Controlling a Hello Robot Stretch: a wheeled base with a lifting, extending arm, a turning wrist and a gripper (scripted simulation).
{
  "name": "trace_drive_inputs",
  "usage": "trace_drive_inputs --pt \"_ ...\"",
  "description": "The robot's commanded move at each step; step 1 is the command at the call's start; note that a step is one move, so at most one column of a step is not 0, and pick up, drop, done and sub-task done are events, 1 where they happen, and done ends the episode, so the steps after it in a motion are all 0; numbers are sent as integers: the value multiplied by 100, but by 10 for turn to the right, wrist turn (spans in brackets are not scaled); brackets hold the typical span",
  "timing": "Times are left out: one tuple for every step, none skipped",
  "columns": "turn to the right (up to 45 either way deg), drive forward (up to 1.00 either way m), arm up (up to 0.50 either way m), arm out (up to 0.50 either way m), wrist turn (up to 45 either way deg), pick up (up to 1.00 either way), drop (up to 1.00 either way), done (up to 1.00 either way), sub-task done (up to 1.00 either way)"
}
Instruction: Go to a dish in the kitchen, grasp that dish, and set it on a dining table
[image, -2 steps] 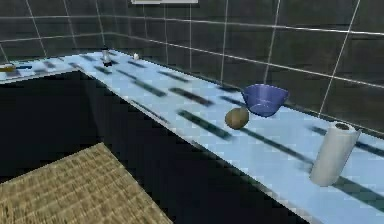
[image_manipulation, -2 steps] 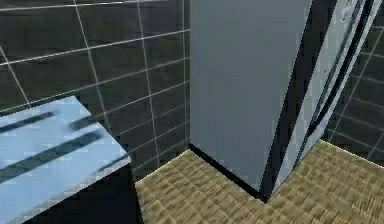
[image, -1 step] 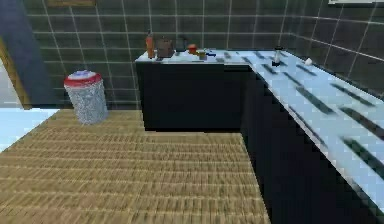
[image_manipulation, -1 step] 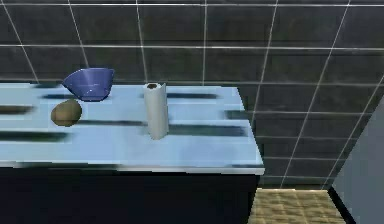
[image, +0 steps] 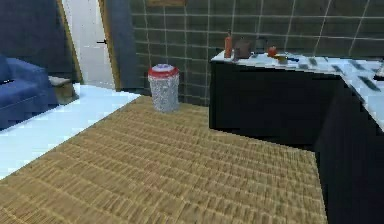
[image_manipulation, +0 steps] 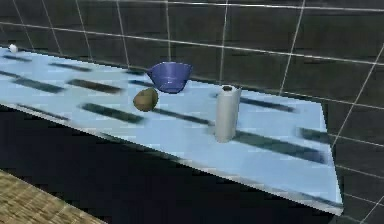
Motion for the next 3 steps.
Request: trace_drive_inputs --pt "450 0 0 0 0 0 0 0 0" --pt "450 0 0 0 0 0 0 0 0" --pt "450 0 0 0 0 0 0 0 0"
